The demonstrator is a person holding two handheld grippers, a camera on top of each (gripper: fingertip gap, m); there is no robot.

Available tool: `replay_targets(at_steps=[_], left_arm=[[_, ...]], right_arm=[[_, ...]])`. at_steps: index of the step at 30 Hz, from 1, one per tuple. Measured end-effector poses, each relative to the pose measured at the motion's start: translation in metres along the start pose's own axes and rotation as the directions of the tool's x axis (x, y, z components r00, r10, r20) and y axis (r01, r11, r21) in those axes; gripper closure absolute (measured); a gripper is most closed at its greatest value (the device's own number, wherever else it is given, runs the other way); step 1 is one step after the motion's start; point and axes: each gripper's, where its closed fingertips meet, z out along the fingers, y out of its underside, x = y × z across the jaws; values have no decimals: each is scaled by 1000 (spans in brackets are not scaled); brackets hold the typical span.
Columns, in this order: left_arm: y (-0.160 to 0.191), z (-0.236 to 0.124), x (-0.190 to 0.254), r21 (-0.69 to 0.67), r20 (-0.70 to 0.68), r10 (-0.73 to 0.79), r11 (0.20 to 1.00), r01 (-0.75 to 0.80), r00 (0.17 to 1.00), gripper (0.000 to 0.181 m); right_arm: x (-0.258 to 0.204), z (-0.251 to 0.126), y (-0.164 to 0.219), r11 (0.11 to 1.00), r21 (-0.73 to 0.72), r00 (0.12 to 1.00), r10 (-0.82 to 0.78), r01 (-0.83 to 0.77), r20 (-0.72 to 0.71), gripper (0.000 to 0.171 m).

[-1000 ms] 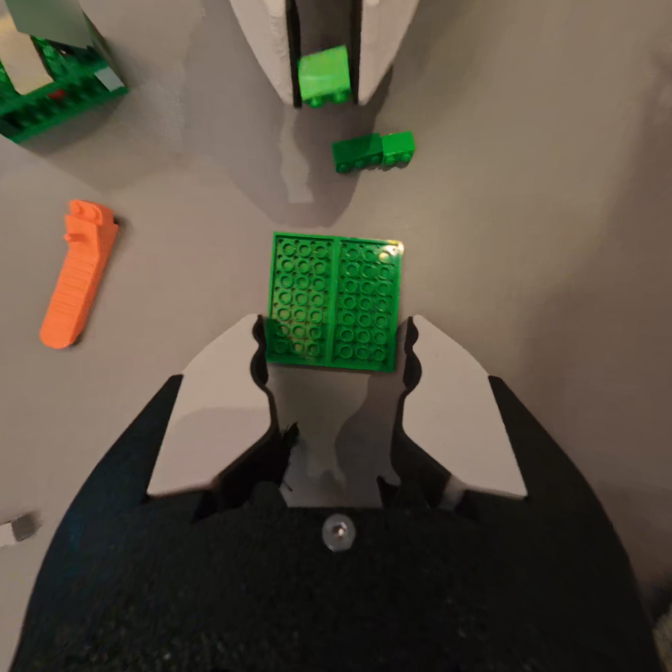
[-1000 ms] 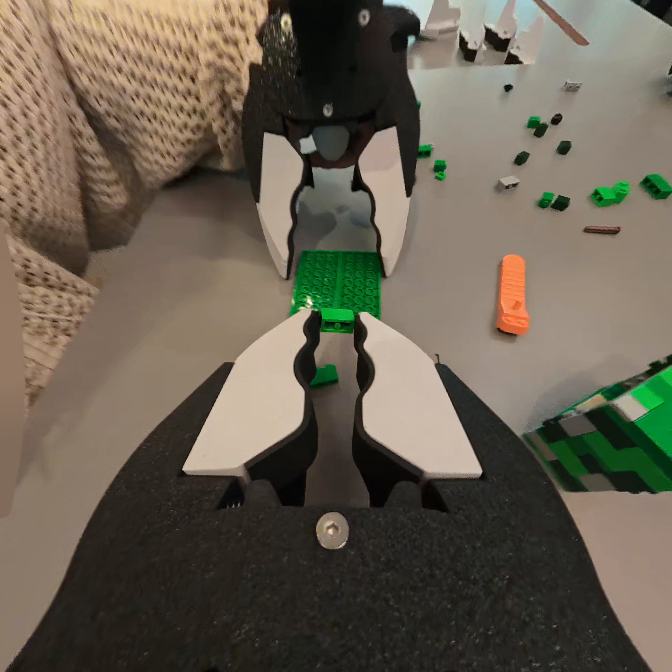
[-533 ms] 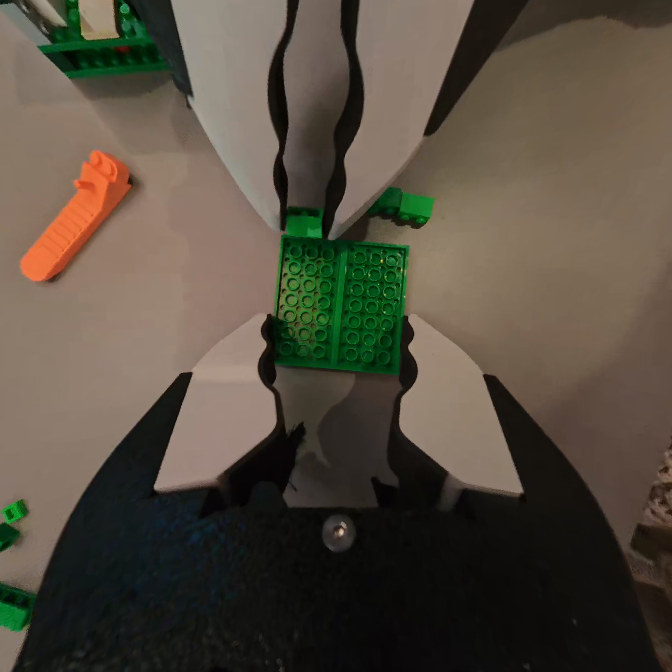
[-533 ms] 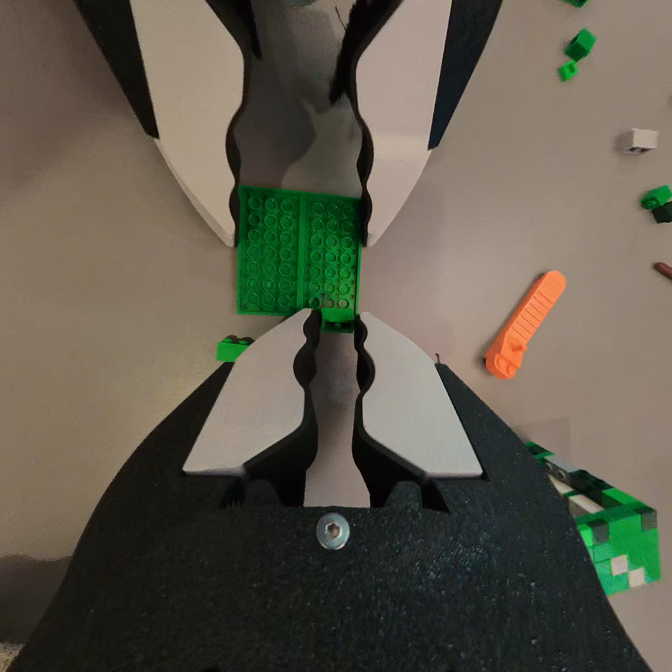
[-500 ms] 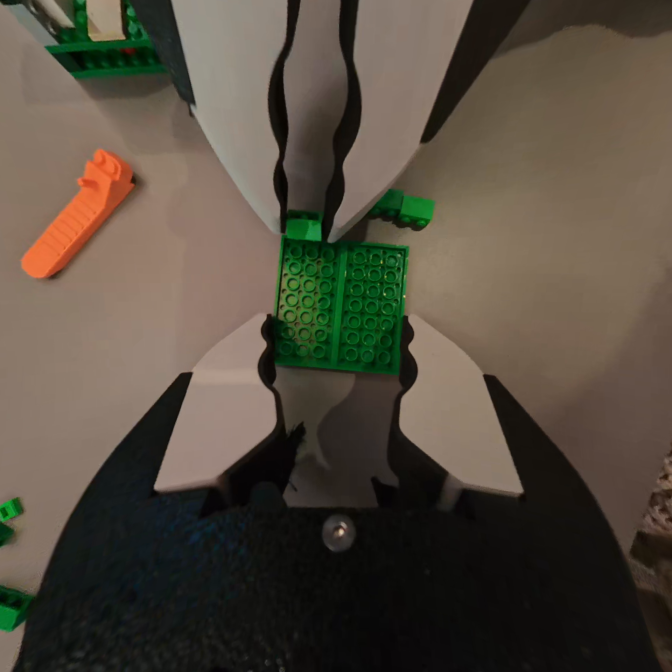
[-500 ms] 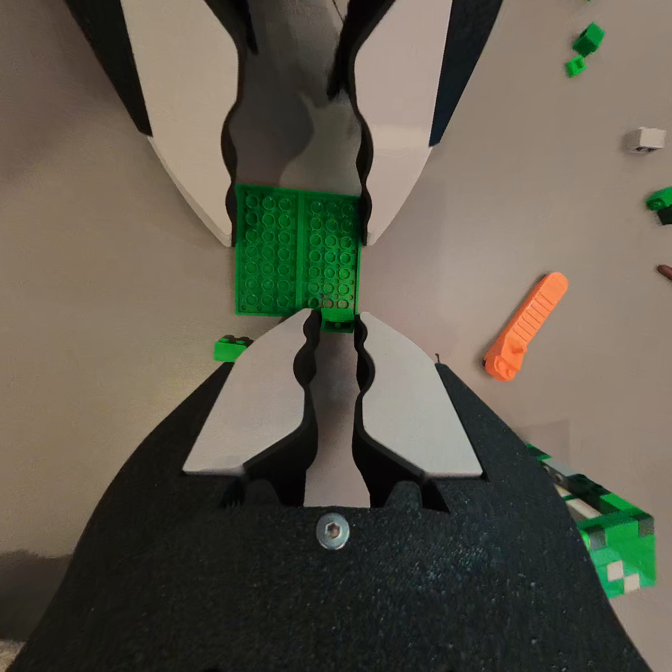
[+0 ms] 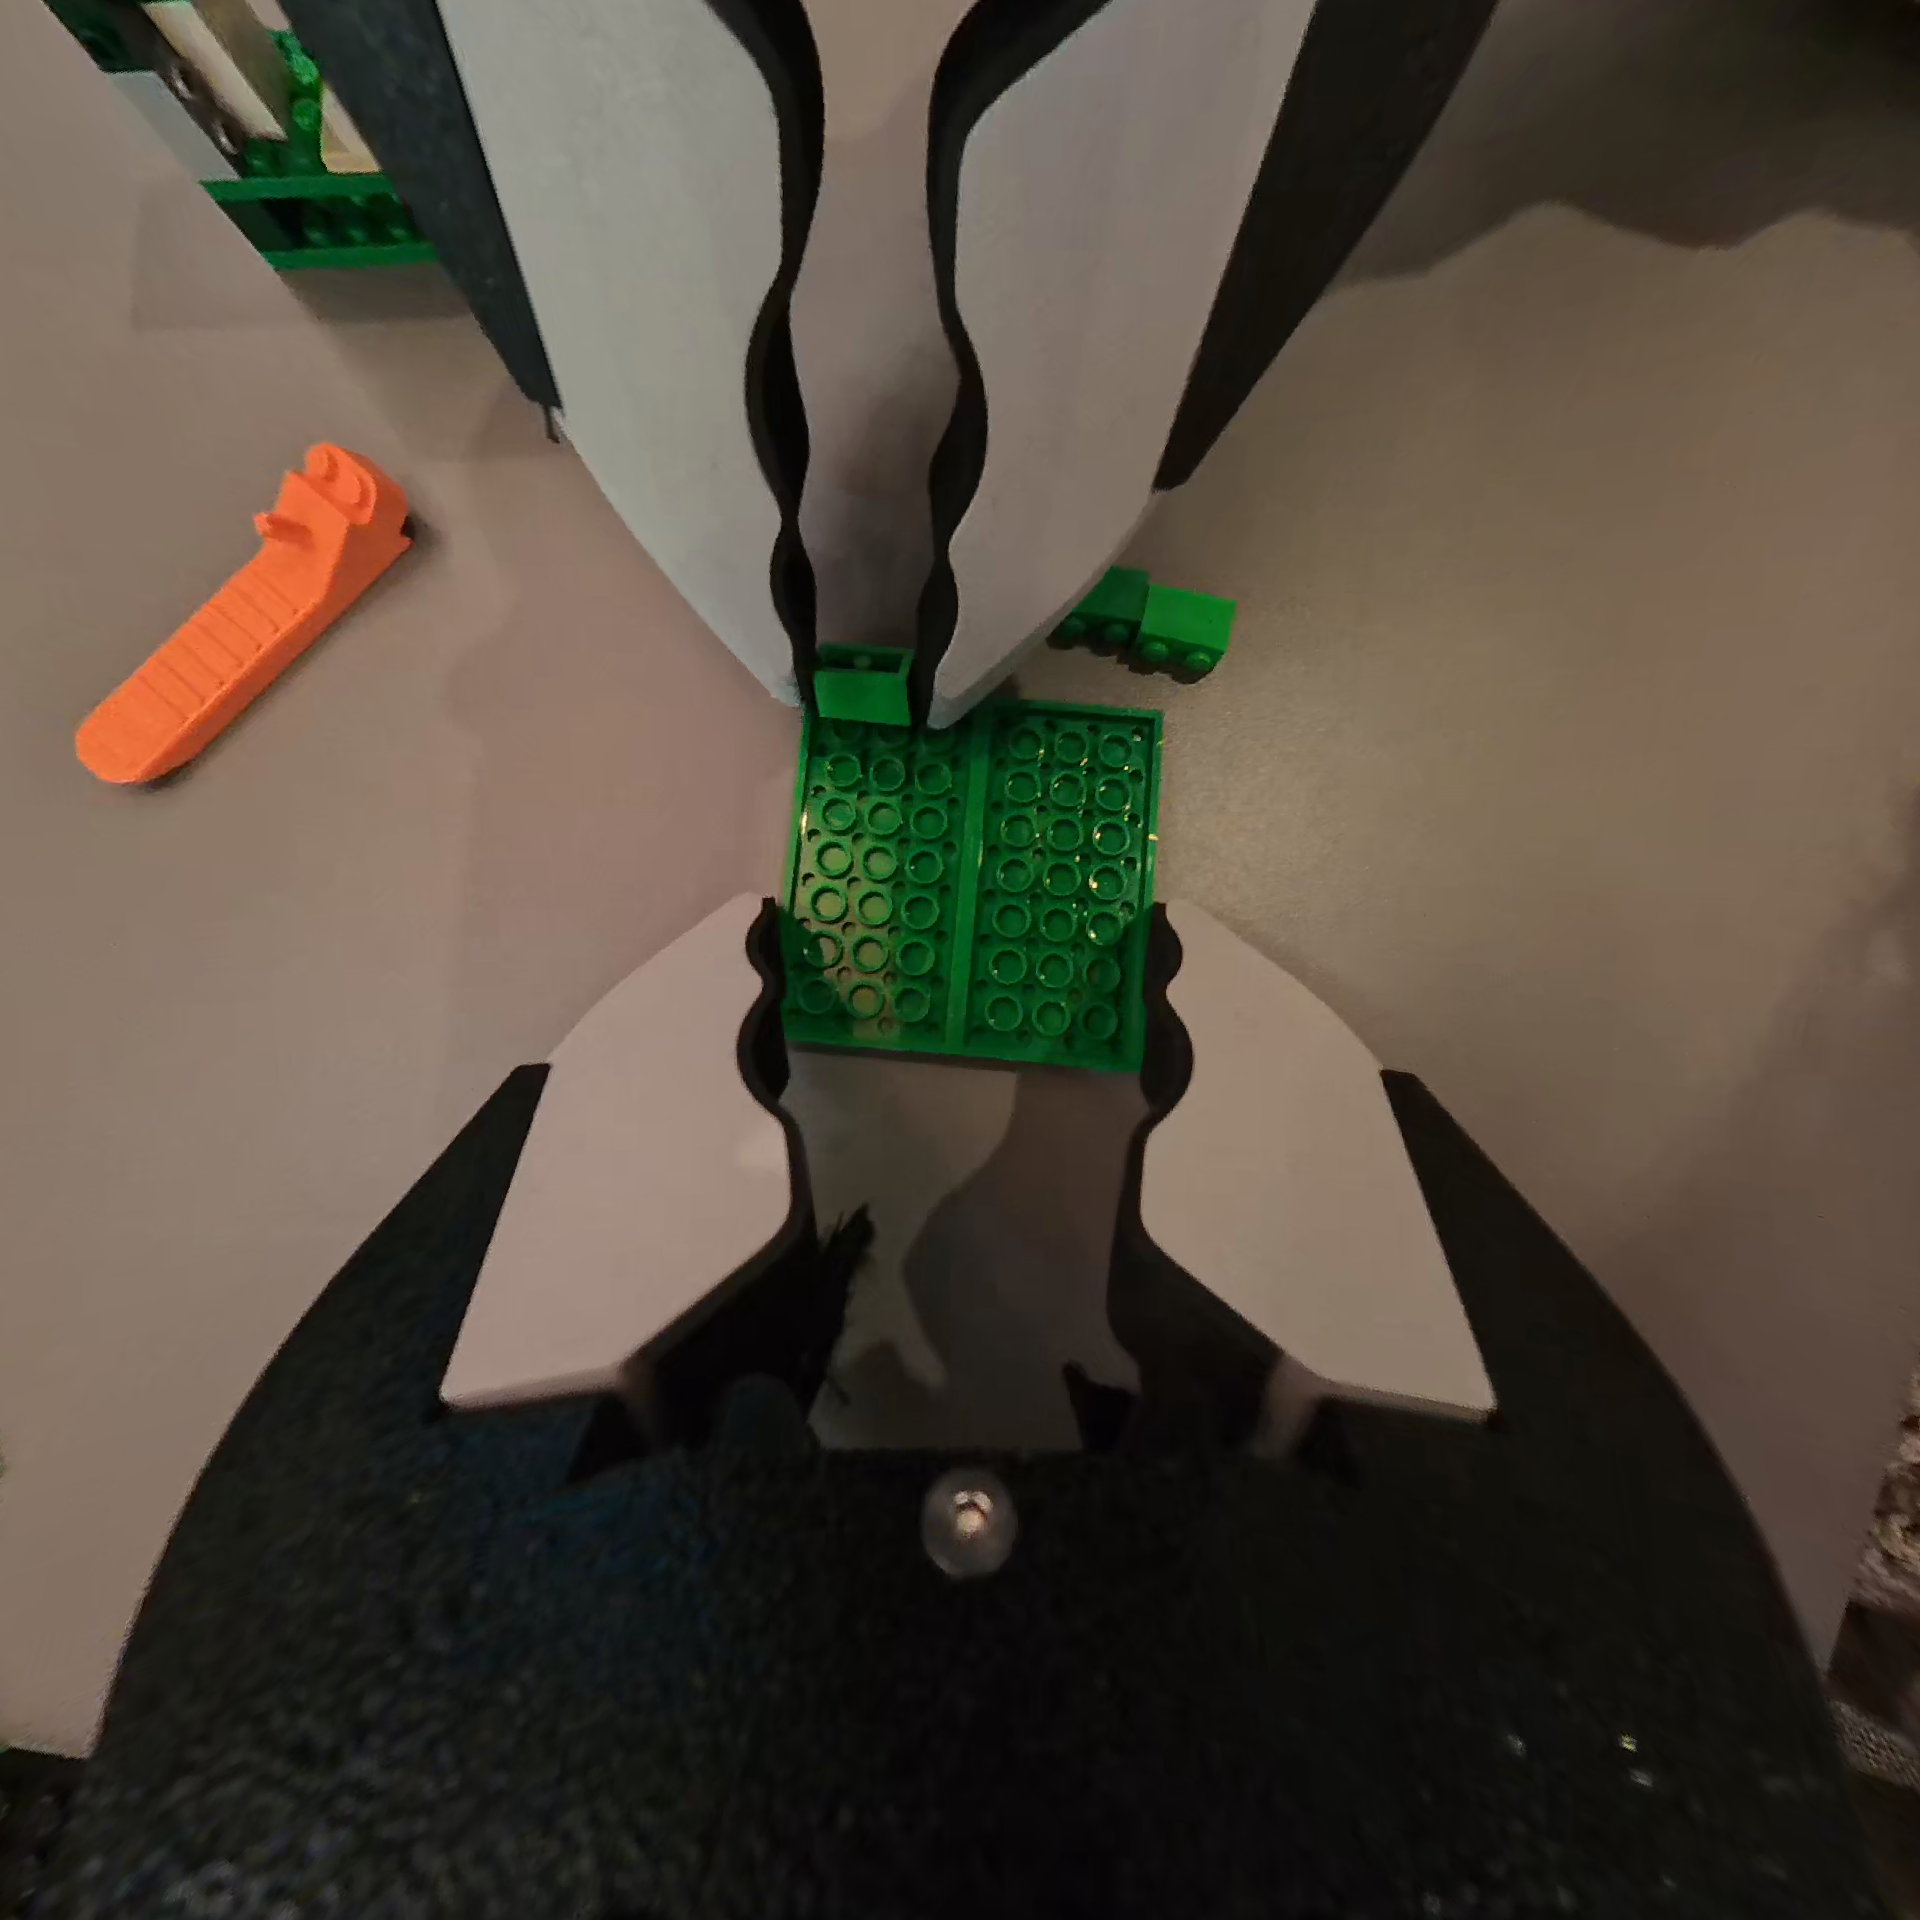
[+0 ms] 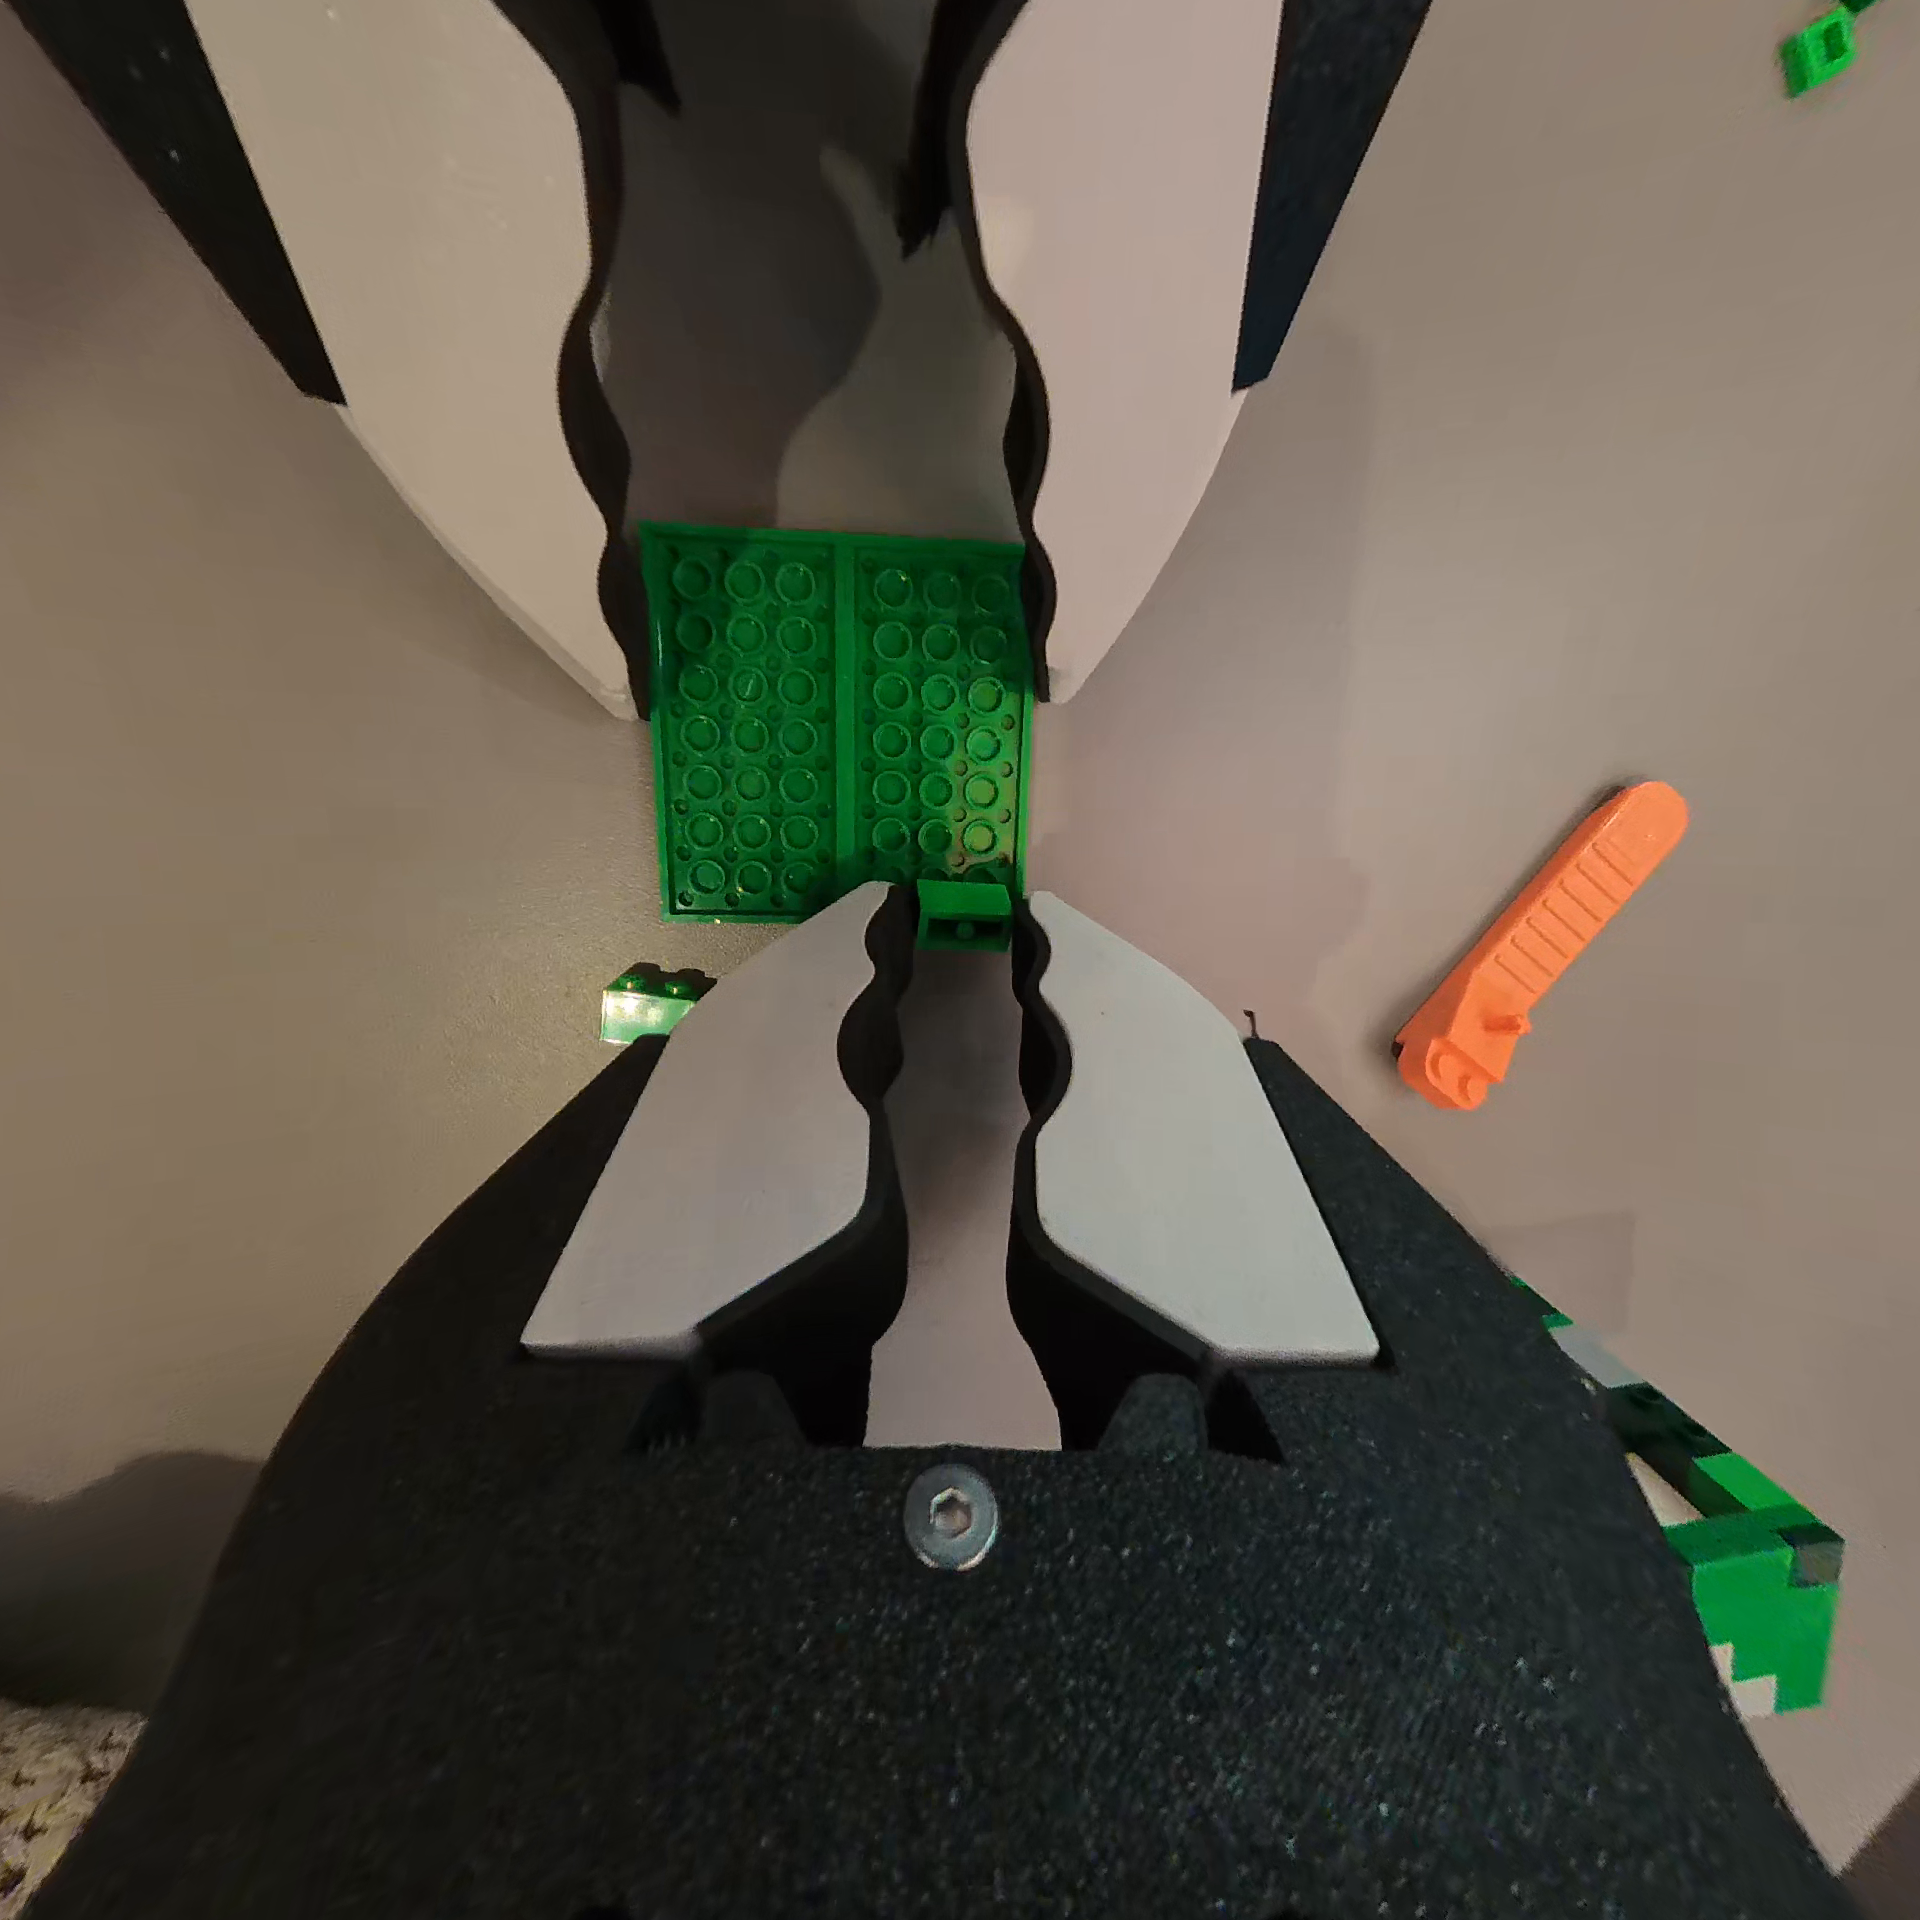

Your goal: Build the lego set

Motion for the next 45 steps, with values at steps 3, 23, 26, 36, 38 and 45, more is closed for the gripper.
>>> replay_targets(at_steps=[3,23,26,36,38,45], left_arm=[[0,0,0,4,-1,1,1000,-1,1000,115],[-3,1,2,90,-39,-2,996,6,999,115],[-5,-1,3,137,-74,-34,990,44,997,115],[-10,-9,0,207,-109,-60,975,82,992,115],[-13,-13,0,222,-116,-58,971,83,992,115],[-30,-33,-2,297,-147,-61,949,103,987,115]], right_arm=[[1,0,0,1000,6,1000,1,-1,-6,153],[-9,-26,0,925,370,996,91,-84,-2,140],[-15,-35,-1,894,446,996,70,-35,-63,137],[-18,-32,6,872,463,933,21,158,-359,128],[-13,-36,3,863,450,890,0,231,-457,122],[6,-48,-12,838,206,569,-143,505,-810,116]])
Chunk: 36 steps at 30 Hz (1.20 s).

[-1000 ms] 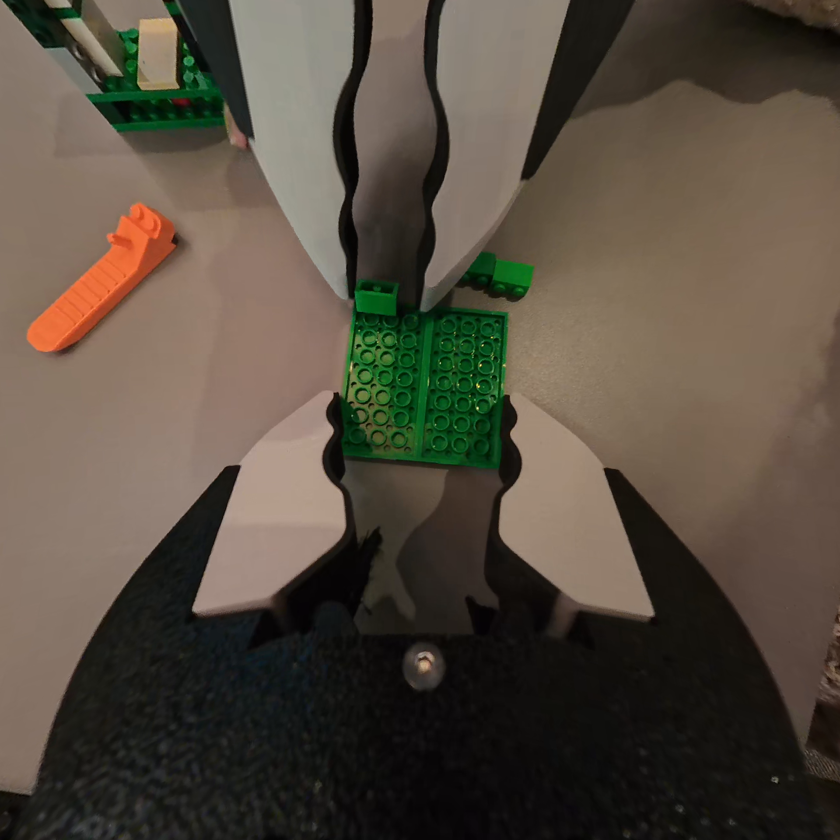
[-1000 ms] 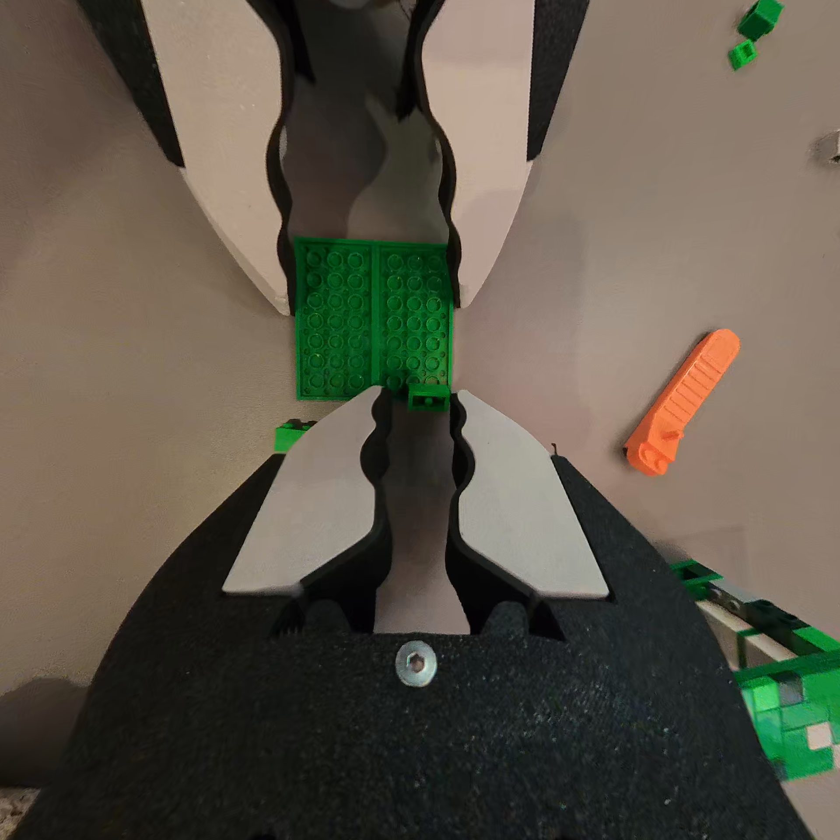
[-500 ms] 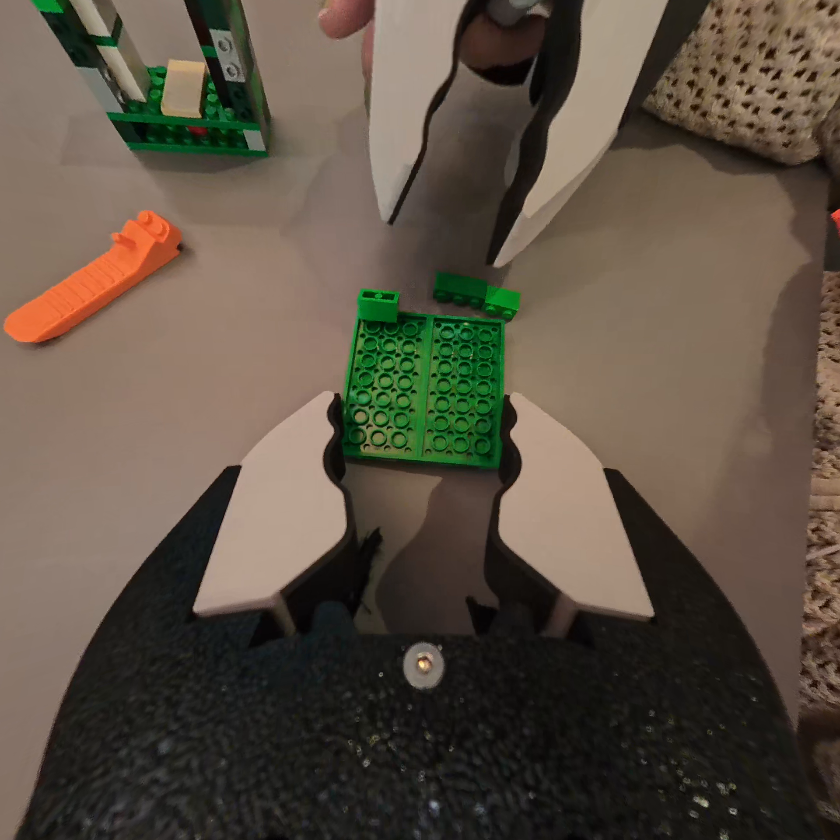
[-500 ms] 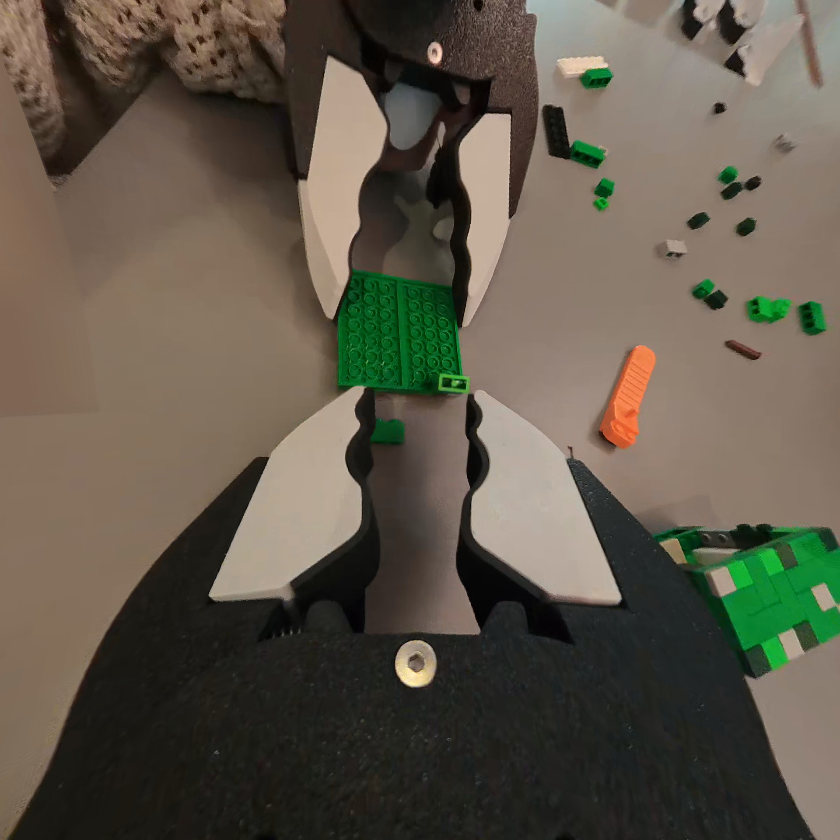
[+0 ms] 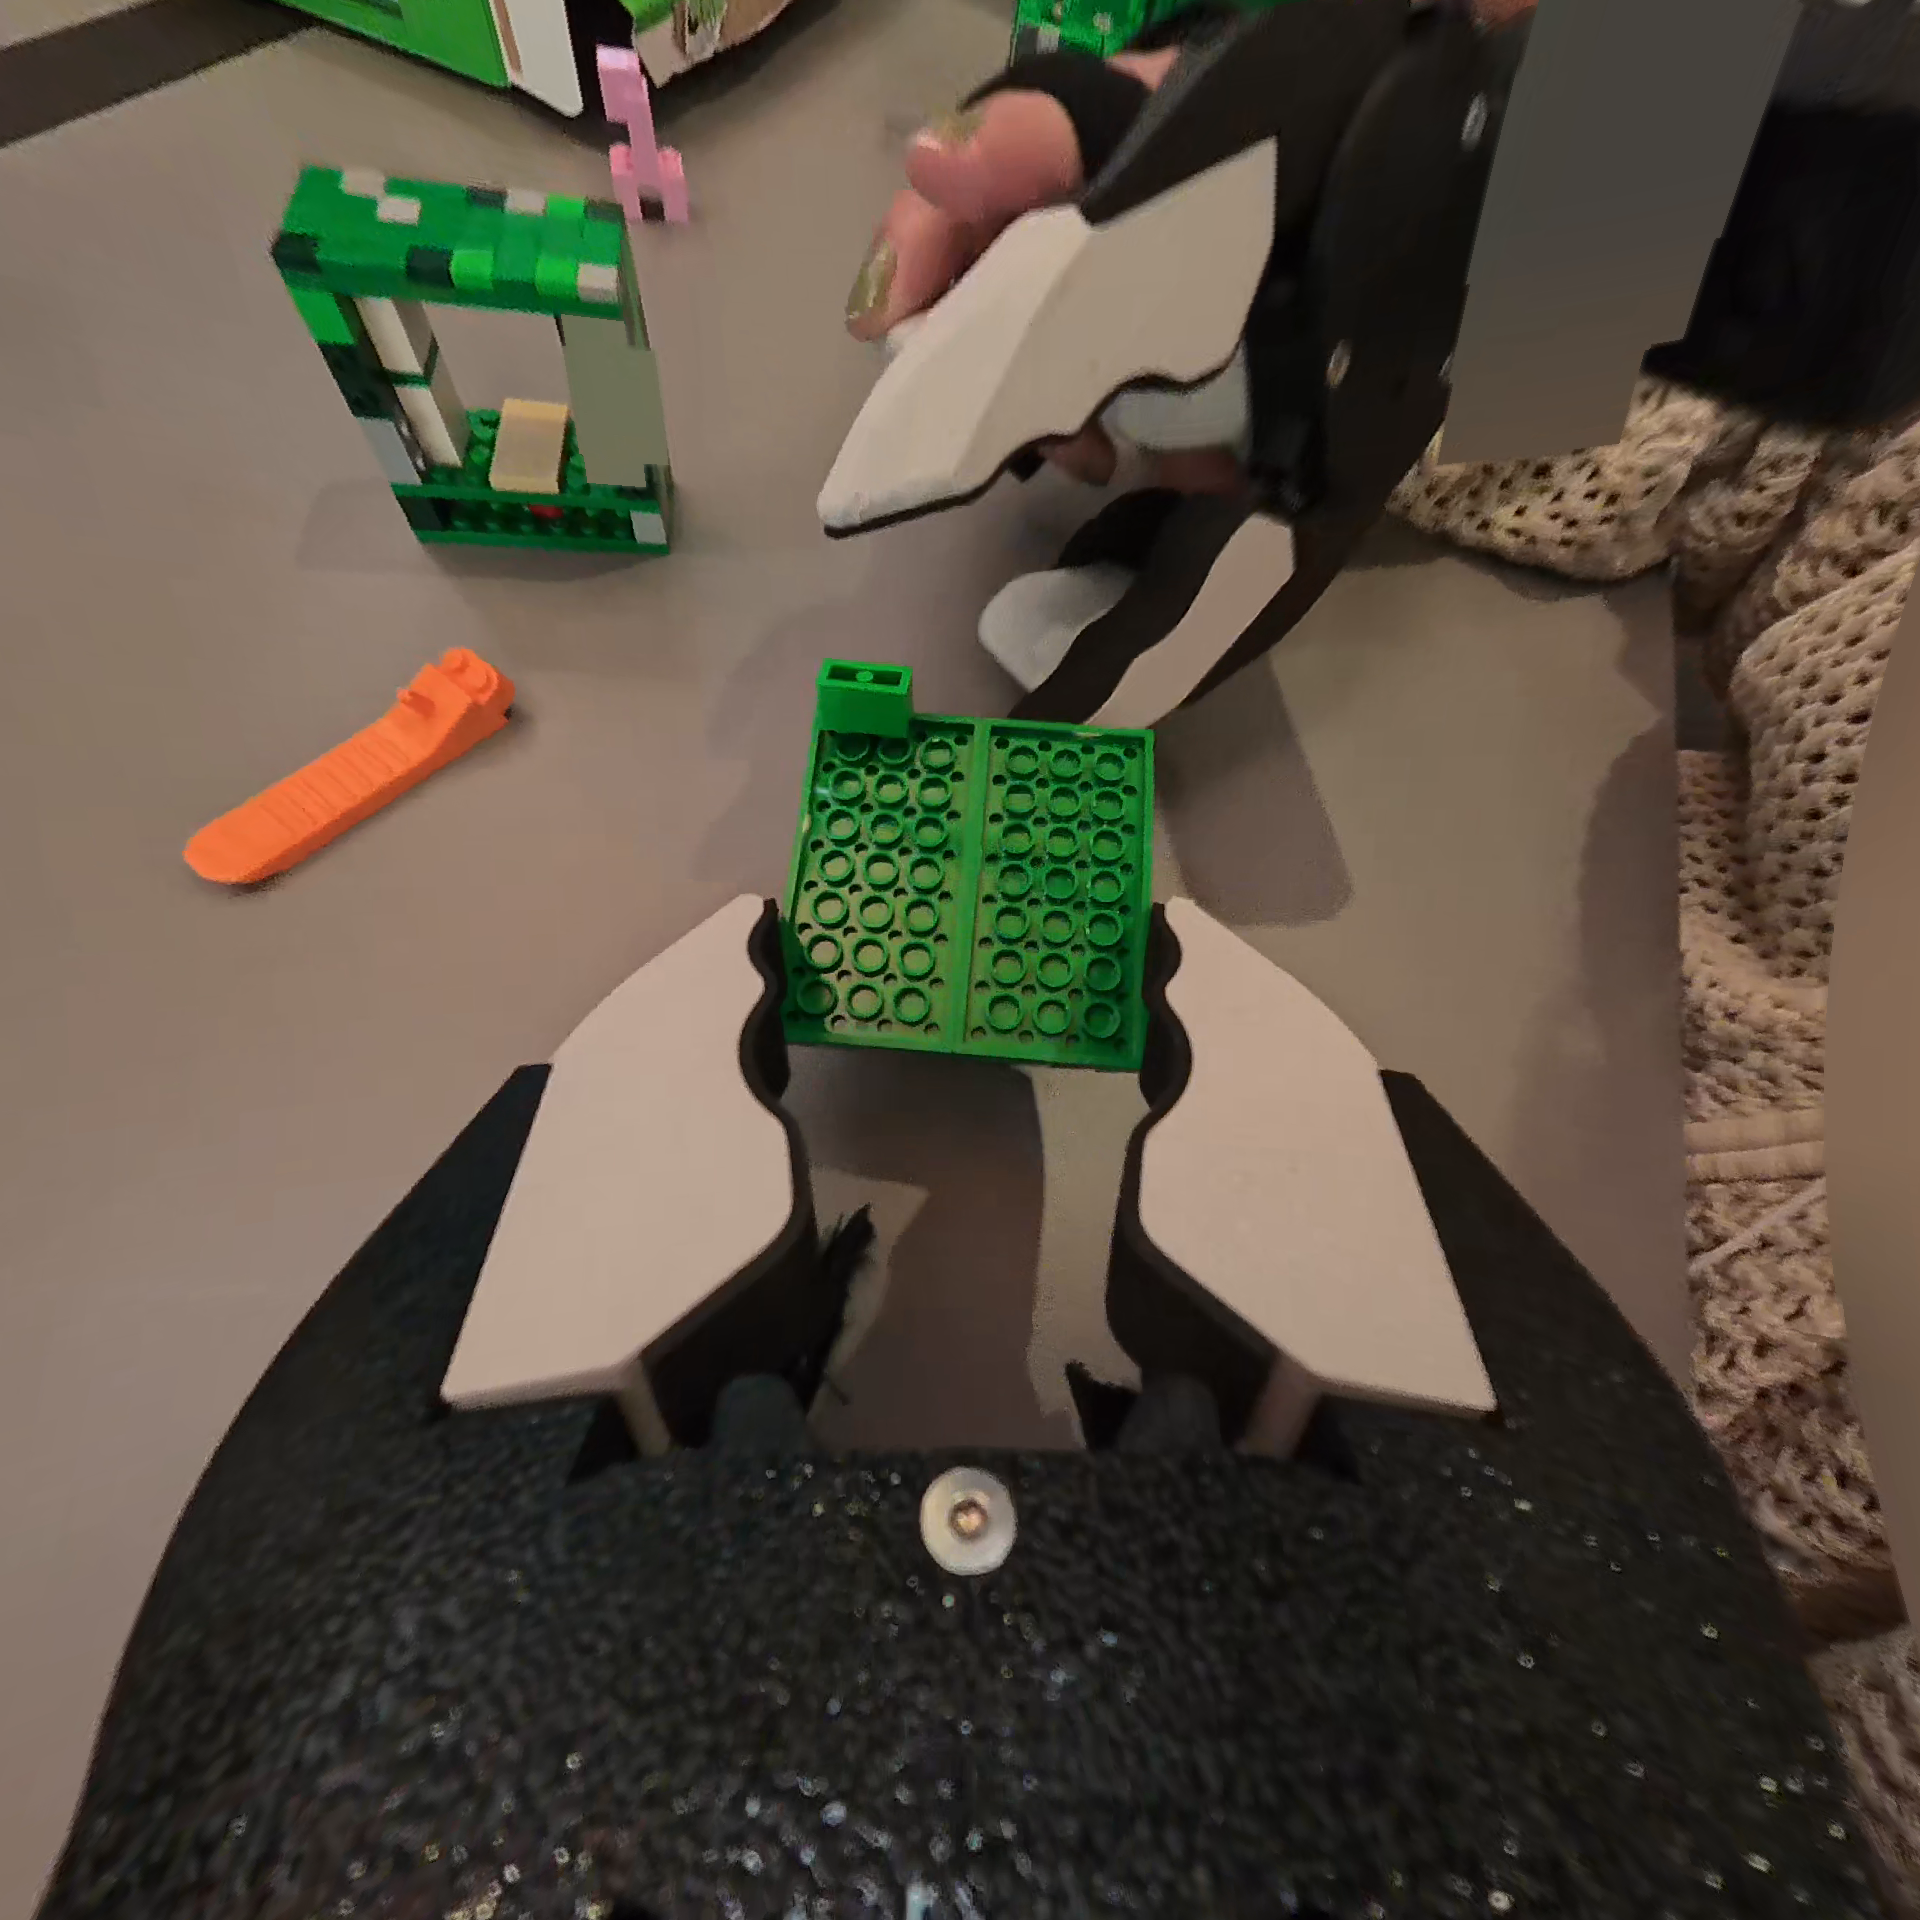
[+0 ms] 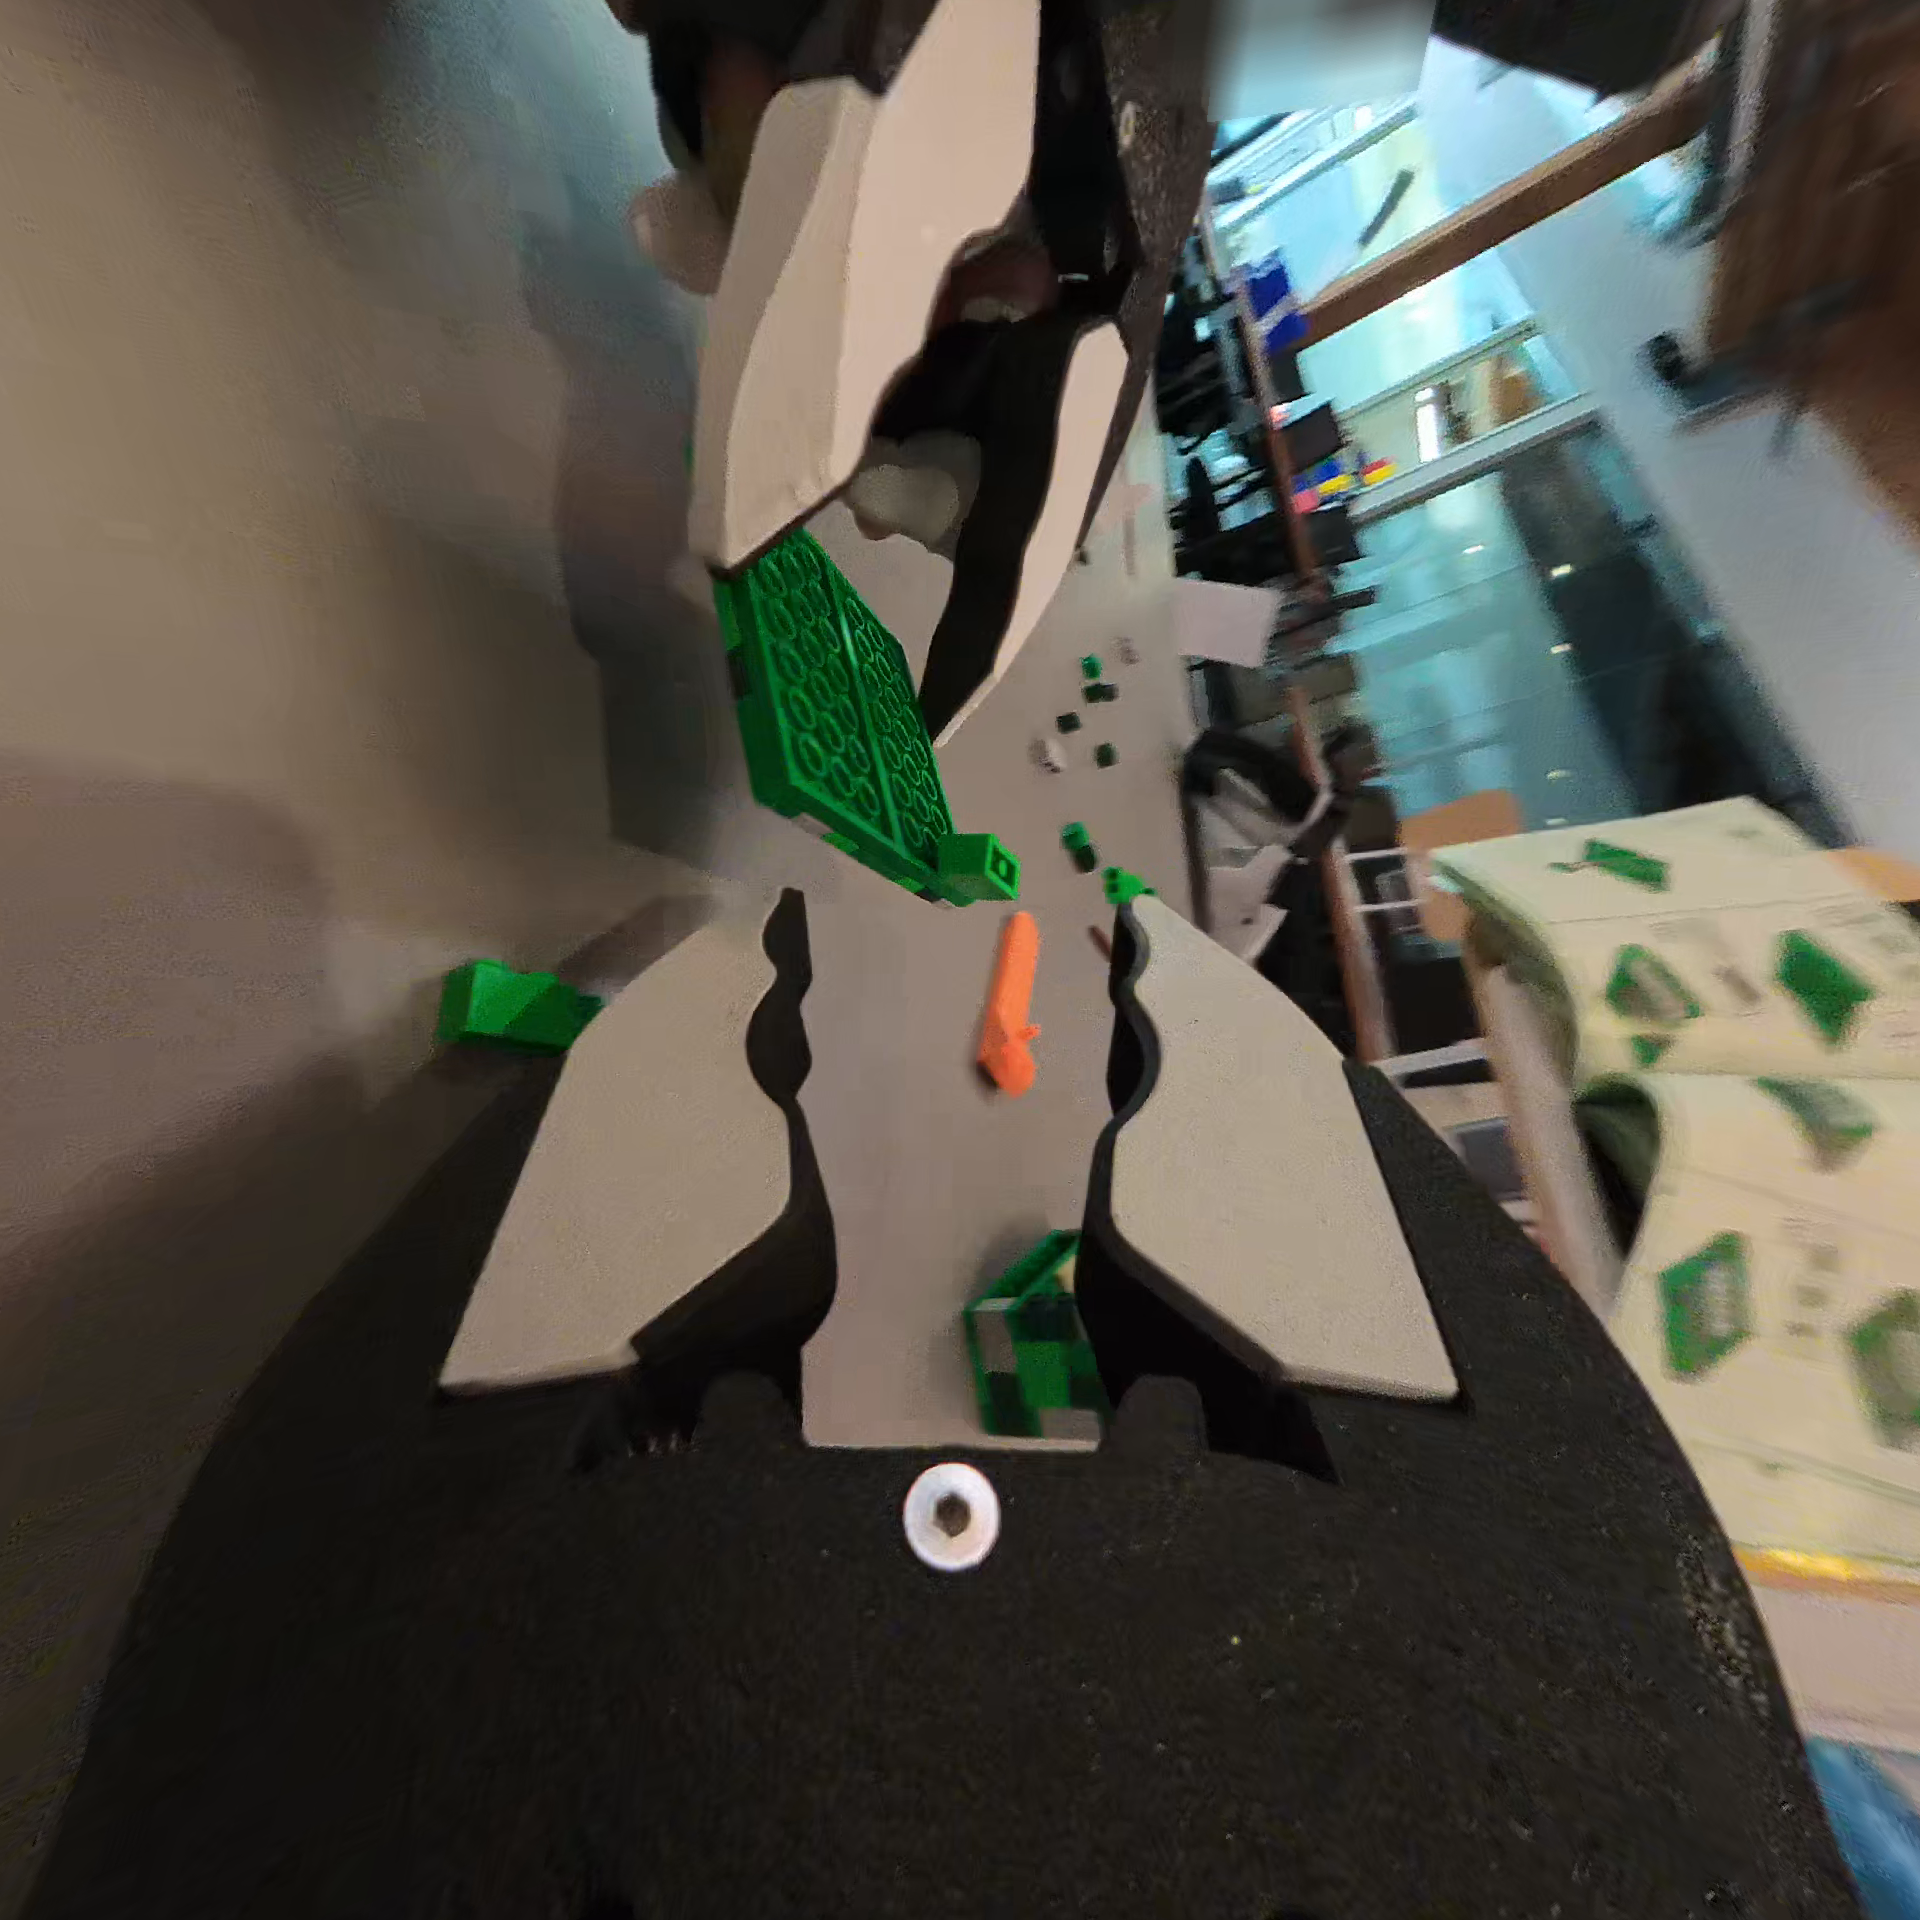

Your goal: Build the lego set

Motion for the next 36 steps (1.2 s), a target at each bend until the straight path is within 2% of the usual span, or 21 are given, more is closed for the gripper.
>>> replay_targets(at_steps=[5,7,8,12,14,17,20,22,24,26,27,28,32,36], left_arm=[[-11,-3,8,24,-47,5,1000,-4,999,115],[-13,-3,12,27,-62,8,1000,-6,998,115],[-13,-3,13,26,-66,11,1000,-9,998,115],[-17,-3,17,46,-93,-8,999,13,996,115],[-19,-3,22,65,-111,15,998,-8,994,122],[-13,0,21,44,23,219,975,-220,976,103],[-13,1,16,-8,201,449,890,-456,871,101],[-19,-2,13,-37,310,570,807,-589,761,114],[-26,-3,15,-71,380,660,719,-691,648,137],[-31,-3,20,-88,416,711,652,-753,567,167],[-34,-5,21,-88,432,720,633,-769,543,172],[-36,-6,23,-73,430,724,623,-779,539,173],[-45,-14,33,63,398,683,646,-761,613,175],[-48,-15,41,74,387,716,604,-793,581,175]], right_arm=[[9,8,-7,991,1,984,-130,131,-123,126],[8,10,-11,989,12,982,-144,146,-124,135],[9,9,-13,988,29,980,-148,153,-129,146],[3,7,-14,987,33,984,-156,159,-82,150],[2,6,-12,989,30,988,-140,142,-59,151],[3,4,-13,996,51,997,-77,78,-31,151],[7,1,-13,997,60,999,-39,41,-20,151],[7,0,-14,998,64,1000,-22,23,-3,151],[7,0,-16,997,69,1000,-23,23,-3,151],[7,-2,-22,996,87,1000,-22,22,2,151],[7,-3,-24,995,98,1000,-21,21,5,151],[8,-5,-26,994,110,1000,-16,14,13,151],[13,-15,-38,982,183,998,37,-45,48,150],[14,-21,-45,980,196,997,-1,-15,79,151]])
